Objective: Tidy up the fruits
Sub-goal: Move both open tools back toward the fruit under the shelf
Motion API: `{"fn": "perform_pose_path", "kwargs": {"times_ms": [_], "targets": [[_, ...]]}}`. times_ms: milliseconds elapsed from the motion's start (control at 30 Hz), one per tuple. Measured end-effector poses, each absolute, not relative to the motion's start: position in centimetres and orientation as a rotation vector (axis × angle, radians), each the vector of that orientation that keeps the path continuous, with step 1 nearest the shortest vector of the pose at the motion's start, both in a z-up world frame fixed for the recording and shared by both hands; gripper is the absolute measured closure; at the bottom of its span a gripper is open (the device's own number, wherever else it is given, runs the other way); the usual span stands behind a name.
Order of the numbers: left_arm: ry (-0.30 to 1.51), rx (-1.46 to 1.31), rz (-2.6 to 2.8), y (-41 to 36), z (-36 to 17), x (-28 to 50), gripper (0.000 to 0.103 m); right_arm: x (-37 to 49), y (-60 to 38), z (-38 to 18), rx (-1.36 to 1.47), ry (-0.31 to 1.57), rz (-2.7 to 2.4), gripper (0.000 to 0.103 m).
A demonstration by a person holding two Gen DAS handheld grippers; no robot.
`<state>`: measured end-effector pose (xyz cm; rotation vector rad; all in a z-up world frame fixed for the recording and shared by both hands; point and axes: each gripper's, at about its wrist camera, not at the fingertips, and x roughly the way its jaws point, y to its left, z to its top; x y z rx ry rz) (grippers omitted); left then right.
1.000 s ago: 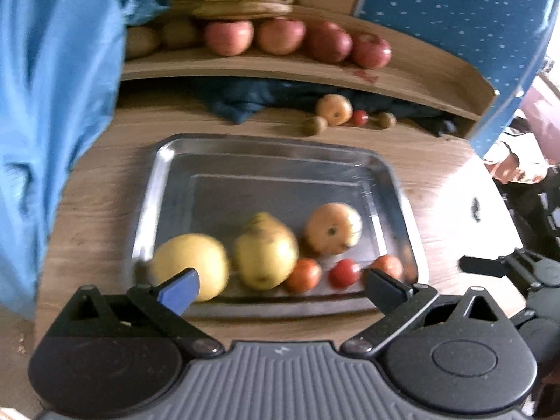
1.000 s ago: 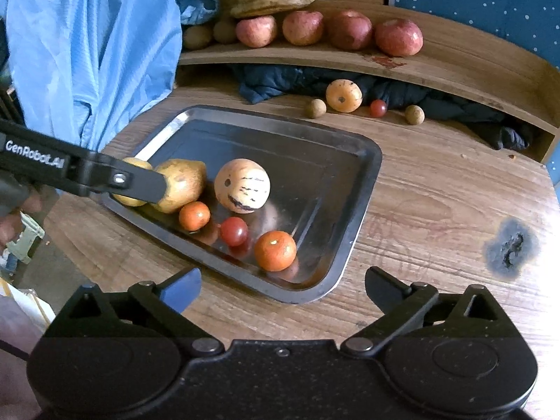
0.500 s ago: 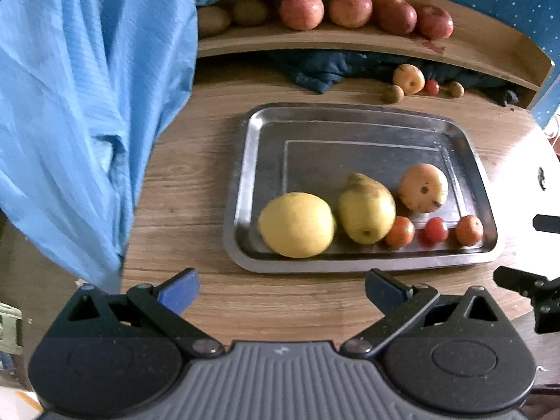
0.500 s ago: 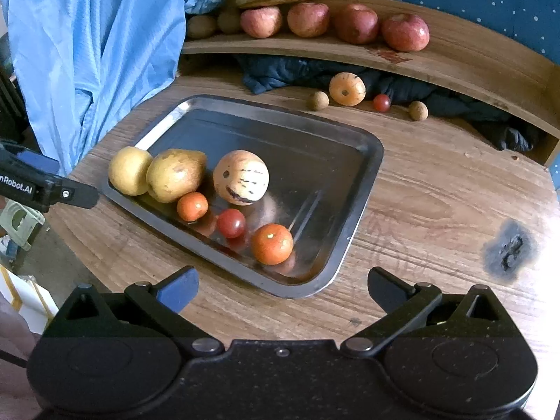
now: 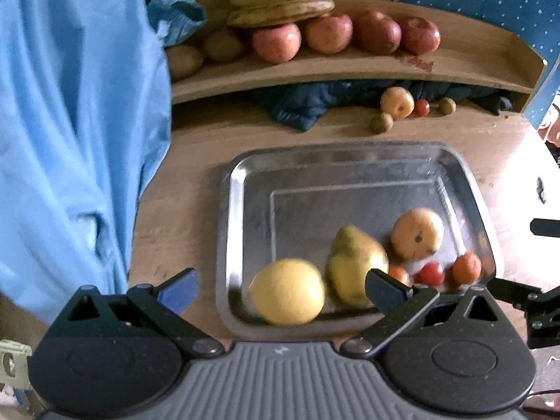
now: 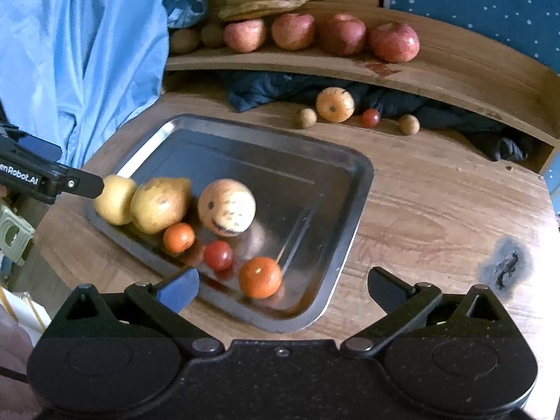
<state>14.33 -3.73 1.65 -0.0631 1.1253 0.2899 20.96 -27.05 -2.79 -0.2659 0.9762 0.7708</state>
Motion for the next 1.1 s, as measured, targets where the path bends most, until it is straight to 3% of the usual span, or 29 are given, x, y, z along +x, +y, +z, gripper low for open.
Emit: {"fn": "perform_pose_path", "kwargs": {"times_ms": [1100], "targets": [[1.096, -0.035, 0.093, -5.0, -1.2, 27.9, 0.000, 30.3, -23.5, -1.9, -0.298, 0.980, 0.580, 0.001]]}}
